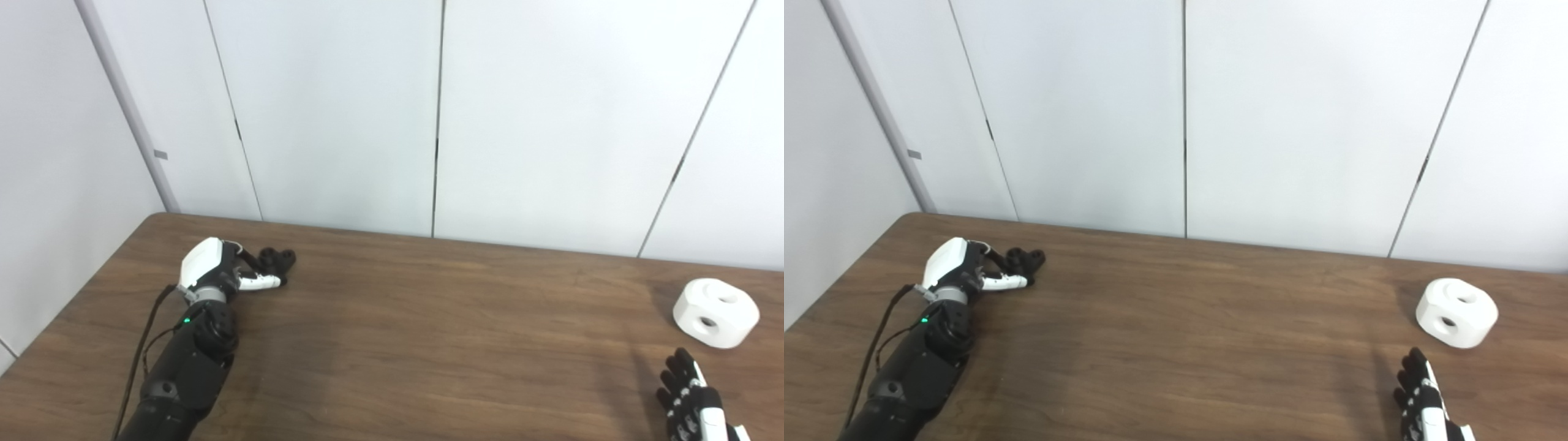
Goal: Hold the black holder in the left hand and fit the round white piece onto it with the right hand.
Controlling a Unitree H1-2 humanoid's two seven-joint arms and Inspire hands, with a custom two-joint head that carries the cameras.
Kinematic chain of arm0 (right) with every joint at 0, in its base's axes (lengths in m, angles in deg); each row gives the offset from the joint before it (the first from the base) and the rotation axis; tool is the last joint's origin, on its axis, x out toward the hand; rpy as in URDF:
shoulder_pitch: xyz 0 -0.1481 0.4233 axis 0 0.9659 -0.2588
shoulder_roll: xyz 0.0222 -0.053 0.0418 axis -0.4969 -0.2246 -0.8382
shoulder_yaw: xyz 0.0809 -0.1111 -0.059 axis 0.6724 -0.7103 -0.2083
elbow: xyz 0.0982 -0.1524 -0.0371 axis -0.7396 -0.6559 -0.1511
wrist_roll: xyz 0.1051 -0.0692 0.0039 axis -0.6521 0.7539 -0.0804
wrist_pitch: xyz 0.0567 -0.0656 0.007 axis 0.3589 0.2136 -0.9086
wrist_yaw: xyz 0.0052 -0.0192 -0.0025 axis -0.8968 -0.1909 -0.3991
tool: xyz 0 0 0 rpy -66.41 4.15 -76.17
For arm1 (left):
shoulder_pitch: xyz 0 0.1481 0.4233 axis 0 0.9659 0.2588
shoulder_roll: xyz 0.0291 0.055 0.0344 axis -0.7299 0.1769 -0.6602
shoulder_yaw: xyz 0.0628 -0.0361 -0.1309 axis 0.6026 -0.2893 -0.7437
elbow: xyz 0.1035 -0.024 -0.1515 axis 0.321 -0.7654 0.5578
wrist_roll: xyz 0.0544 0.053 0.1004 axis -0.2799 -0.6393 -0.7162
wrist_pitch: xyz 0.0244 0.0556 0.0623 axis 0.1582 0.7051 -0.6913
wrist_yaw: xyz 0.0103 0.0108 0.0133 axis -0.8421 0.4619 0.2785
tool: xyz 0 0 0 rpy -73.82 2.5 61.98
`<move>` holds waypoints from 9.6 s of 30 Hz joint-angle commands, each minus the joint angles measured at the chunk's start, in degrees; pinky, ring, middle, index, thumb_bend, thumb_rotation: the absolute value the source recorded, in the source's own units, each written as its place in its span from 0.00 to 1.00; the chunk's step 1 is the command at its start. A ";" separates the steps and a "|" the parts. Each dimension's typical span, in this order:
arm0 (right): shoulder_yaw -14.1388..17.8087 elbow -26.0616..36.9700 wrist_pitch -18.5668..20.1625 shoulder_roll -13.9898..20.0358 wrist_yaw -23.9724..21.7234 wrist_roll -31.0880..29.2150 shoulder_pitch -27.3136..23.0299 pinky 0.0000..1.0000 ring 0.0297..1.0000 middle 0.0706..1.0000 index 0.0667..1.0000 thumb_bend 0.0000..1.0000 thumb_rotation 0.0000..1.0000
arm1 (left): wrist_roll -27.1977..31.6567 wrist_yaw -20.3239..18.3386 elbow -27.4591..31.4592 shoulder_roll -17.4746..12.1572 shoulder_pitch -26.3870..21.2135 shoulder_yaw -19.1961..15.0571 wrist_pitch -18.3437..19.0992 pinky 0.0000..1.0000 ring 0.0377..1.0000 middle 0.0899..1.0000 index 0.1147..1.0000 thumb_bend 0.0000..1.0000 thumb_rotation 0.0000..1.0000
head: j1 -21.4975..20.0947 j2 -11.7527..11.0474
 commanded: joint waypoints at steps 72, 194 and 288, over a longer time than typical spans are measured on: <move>-2.35 6.33 5.27 -4.55 3.03 3.05 -3.71 1.00 1.00 0.98 1.00 0.57 1.00 | -12.72 -18.91 51.36 7.41 26.50 18.39 -7.59 0.97 0.87 0.77 0.42 0.52 0.05 | -13.76 11.60; -3.35 -21.82 22.32 22.03 -6.62 51.66 -34.81 1.00 1.00 0.97 0.73 0.88 0.31 | -14.73 -12.80 41.33 11.87 32.20 16.25 -21.83 0.90 0.83 0.74 0.42 0.52 0.04 | -32.74 10.58; -18.36 21.88 22.65 8.97 -33.20 49.55 -26.66 0.95 0.97 0.84 0.44 0.53 0.14 | -21.80 -12.74 42.46 16.83 30.65 21.62 -16.00 0.94 0.85 0.76 0.42 0.52 0.05 | -15.29 15.47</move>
